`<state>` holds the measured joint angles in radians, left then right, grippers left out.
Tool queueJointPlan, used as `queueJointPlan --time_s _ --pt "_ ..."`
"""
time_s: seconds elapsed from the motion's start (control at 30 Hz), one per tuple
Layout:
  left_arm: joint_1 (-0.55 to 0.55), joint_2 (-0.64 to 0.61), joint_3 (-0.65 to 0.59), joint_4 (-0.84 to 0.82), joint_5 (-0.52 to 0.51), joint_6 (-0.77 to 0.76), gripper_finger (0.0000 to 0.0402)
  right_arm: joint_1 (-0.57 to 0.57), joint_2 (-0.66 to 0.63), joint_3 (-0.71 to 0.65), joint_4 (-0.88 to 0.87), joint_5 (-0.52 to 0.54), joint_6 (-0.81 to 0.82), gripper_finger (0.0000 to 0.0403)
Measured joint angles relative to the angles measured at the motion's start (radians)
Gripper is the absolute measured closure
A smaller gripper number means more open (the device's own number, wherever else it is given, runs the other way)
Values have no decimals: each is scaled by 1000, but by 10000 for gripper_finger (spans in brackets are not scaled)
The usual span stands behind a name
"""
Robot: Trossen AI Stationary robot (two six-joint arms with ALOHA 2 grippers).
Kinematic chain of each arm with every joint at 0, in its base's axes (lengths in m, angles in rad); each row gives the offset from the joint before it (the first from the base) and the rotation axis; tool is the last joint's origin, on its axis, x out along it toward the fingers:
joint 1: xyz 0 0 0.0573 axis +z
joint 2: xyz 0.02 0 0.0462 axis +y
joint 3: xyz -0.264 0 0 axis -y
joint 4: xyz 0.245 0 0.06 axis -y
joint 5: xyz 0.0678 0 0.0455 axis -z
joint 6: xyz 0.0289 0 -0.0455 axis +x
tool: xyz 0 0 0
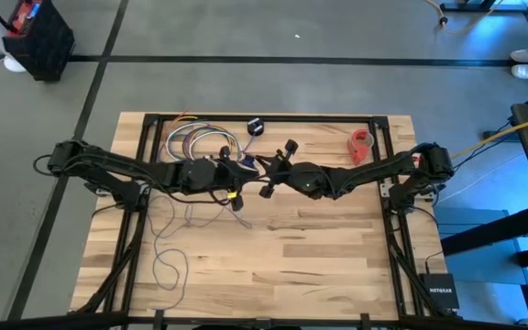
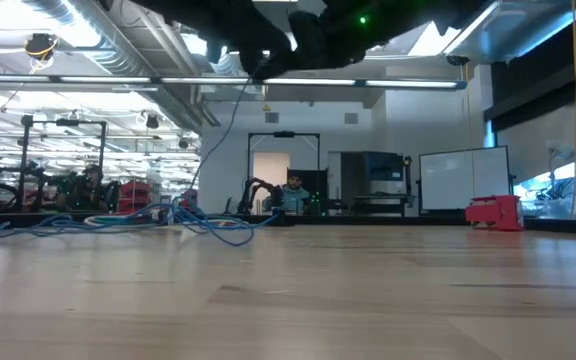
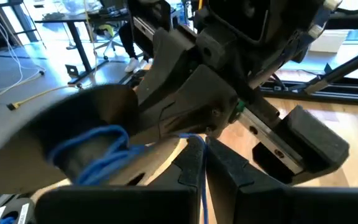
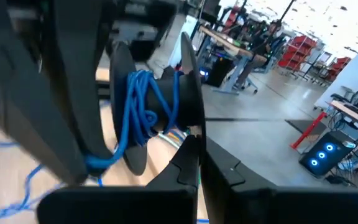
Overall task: Coil cords
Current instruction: Coil the blue wire onto the spool
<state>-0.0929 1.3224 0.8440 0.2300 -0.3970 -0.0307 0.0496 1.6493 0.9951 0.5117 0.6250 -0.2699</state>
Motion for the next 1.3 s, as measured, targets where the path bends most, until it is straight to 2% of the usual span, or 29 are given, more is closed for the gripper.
queueJointPlan --time_s 0.2,0.53,1.3 --pt "-1 0 0 0 2 0 395 2 0 1 90 -8 -29 395" --pt "-1 -1 3 -15 4 7 395 27 -12 79 78 -7 -91 395" --pt "-2 2 0 -73 6 23 396 44 -167 90 29 -22 -105 395"
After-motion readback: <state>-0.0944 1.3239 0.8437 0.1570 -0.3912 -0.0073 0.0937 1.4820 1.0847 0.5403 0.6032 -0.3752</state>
